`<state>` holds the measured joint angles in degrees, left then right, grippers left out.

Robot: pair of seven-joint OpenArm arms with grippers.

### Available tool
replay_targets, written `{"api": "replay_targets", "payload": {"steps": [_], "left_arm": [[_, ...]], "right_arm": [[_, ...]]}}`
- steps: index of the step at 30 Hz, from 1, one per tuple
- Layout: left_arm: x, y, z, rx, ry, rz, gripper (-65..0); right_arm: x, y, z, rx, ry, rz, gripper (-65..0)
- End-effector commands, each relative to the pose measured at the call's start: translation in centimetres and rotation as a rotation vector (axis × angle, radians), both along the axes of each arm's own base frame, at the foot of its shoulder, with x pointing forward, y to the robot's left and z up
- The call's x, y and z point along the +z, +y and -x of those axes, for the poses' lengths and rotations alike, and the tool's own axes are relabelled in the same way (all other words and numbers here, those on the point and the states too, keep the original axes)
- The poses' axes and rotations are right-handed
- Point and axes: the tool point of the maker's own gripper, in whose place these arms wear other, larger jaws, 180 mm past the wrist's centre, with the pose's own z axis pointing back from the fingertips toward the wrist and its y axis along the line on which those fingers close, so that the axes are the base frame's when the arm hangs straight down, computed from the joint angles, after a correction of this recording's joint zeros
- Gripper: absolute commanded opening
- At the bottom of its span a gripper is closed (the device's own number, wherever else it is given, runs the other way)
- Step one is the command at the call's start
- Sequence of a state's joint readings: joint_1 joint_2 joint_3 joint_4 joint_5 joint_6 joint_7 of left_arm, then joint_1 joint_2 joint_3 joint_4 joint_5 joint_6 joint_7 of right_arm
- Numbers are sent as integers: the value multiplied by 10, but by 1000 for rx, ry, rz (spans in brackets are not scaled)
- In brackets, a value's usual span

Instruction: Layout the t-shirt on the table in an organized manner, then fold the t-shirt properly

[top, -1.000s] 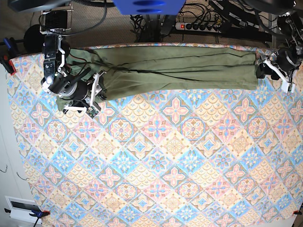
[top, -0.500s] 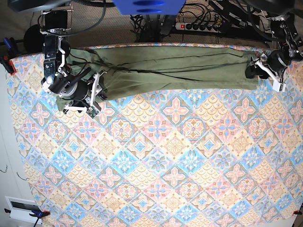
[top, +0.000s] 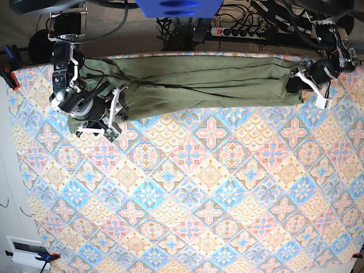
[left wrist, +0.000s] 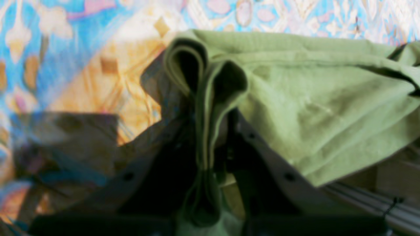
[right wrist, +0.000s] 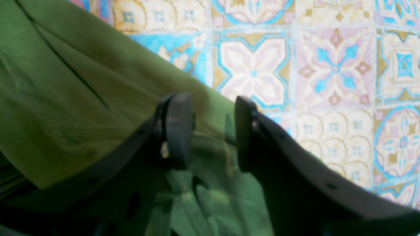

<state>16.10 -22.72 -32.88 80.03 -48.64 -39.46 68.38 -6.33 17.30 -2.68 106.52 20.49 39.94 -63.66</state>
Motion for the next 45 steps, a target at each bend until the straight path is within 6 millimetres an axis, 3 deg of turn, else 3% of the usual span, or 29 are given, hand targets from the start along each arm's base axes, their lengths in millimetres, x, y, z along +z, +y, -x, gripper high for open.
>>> {"api": "replay_targets", "payload": {"steps": [1, 4, 8, 12, 17, 20, 22, 29, 33, 39, 45], "left_arm": [[12, 9, -10, 6, -49, -15, -650], [29, 31, -26, 78, -119, -34, -650], [30, 64, -45, 226, -128, -24, -650], [31, 101, -51, 322, -114, -63, -650], [49, 123, -62, 335, -139, -124, -650], [58, 124, -65, 316, -156, -150, -650], [69, 110, -73, 241, -181, -198, -650], [78, 31, -64, -4, -224, -275, -650], [73, -9, -58, -77, -226, -246, -650], [55, -43, -52, -68, -176, -151, -650], [45, -71, -49, -53, -161, -73, -650]], "right_arm": [[13, 0, -9, 6, -48, -12, -440], [13, 0, -9, 6, -48, -12, -440], [13, 0, -9, 5, -48, -12, -440], [16, -2, -10, 4, -57, -8, -440], [25, -18, -16, -47, -87, -3, -440], [27, -22, -17, -61, -93, -2, -440], [28, -26, -18, -74, -97, -1, -440], [30, -33, -20, -95, -105, 2, -440], [32, -39, -21, -113, -111, 4, -440], [37, -55, -24, -160, -127, 10, -440], [40, -53, -24, -161, -131, -16, -440]]}}
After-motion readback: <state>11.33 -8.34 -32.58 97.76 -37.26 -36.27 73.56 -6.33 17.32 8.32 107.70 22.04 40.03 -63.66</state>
